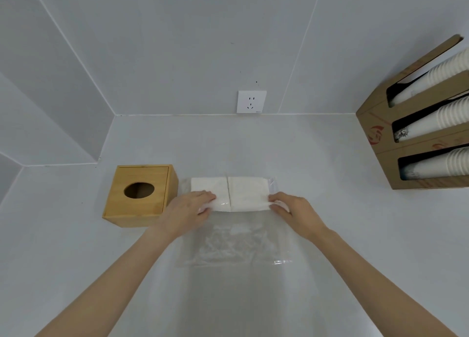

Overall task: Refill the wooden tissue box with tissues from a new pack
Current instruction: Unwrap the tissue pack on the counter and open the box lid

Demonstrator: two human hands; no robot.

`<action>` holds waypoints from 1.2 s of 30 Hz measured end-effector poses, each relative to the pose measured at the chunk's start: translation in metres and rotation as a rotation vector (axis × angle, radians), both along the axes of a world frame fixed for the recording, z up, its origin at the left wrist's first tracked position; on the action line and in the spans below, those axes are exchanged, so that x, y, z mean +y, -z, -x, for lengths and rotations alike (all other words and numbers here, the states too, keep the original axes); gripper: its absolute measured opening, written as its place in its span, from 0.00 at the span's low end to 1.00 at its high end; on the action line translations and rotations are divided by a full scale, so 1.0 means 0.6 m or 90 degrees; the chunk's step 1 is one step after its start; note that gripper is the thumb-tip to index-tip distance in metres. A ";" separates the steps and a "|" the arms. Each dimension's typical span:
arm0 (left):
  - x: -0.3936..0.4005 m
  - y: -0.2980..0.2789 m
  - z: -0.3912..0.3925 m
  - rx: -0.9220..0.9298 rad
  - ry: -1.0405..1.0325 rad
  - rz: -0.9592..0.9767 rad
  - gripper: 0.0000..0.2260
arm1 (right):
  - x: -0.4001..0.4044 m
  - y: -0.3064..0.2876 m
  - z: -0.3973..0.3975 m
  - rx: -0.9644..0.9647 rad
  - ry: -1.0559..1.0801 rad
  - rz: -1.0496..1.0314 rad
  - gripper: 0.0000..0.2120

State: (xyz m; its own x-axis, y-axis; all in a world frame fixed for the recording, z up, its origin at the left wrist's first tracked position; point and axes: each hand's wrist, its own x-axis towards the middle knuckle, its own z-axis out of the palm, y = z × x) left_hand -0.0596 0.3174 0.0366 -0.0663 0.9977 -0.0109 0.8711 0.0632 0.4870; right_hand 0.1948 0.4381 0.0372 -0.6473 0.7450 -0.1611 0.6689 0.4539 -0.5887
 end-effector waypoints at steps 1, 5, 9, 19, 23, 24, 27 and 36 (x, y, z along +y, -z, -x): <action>0.007 -0.017 0.006 -0.028 -0.018 -0.009 0.14 | 0.011 -0.014 0.003 0.025 0.020 0.017 0.10; 0.055 -0.083 0.040 -0.114 -0.098 -0.024 0.09 | 0.068 -0.063 0.037 0.098 0.081 0.062 0.08; 0.106 -0.111 0.076 -0.198 -0.160 0.001 0.07 | 0.120 -0.082 0.081 0.162 0.142 0.136 0.05; 0.217 -0.067 0.140 -0.136 -0.157 0.113 0.07 | 0.215 -0.029 0.154 0.152 0.240 0.169 0.08; 0.249 -0.043 0.151 -0.166 -0.157 0.180 0.15 | 0.240 -0.004 0.168 0.168 0.289 0.220 0.05; 0.254 -0.036 0.153 -0.156 -0.151 0.203 0.19 | 0.244 0.004 0.170 0.181 0.302 0.242 0.04; 0.262 -0.015 0.154 -0.109 -0.137 0.232 0.26 | 0.244 0.024 0.170 0.177 0.304 0.263 0.12; 0.262 0.025 0.144 0.043 -0.139 0.173 0.23 | 0.235 0.067 0.175 0.069 0.284 0.125 0.25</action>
State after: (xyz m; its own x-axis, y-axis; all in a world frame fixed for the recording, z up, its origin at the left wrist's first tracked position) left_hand -0.1460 0.4748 0.0218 -0.2881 0.9210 -0.2621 0.8524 0.3714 0.3681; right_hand 0.0898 0.5792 -0.0031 -0.2937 0.9154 -0.2754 0.7022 0.0111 -0.7118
